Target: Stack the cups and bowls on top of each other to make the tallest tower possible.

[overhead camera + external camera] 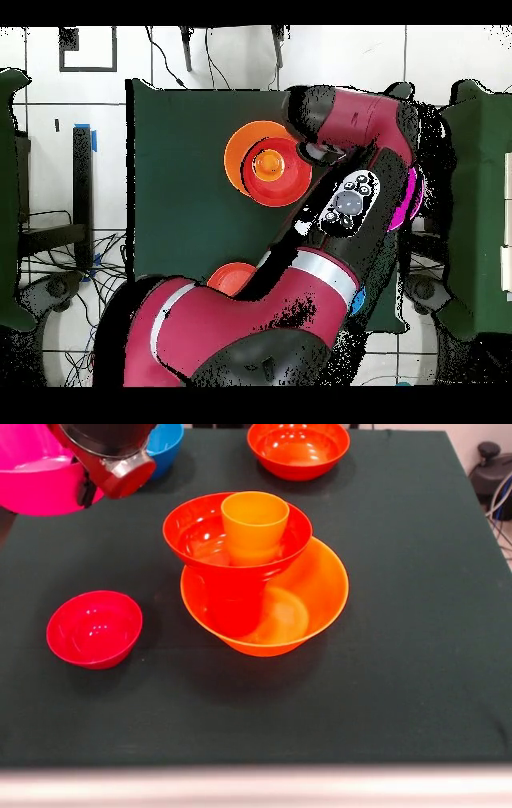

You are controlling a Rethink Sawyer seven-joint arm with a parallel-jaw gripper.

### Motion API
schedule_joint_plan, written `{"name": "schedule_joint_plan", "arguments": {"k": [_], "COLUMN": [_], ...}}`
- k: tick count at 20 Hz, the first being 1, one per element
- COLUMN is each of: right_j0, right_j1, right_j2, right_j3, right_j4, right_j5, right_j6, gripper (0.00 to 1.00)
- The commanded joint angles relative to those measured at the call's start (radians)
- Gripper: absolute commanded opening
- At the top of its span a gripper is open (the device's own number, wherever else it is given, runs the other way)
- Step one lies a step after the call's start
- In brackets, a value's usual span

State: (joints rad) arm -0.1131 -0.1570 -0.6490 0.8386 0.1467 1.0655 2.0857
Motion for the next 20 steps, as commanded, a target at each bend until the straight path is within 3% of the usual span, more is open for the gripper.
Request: {"name": "schedule_joint_plan", "arguments": {"k": [1, 11, 20], "right_j0": [0.032, 0.069, 0.095], "right_j1": [0.017, 0.042, 0.047], "right_j2": [0.014, -0.019, -0.057], "right_j3": [-0.092, -0.065, -0.096], "right_j4": [-0.059, -0.065, -0.042], "right_j5": [0.056, 0.013, 0.076], "right_j6": [0.075, 0.089, 0.103], "gripper": [0.0, 0.0, 0.0]}}
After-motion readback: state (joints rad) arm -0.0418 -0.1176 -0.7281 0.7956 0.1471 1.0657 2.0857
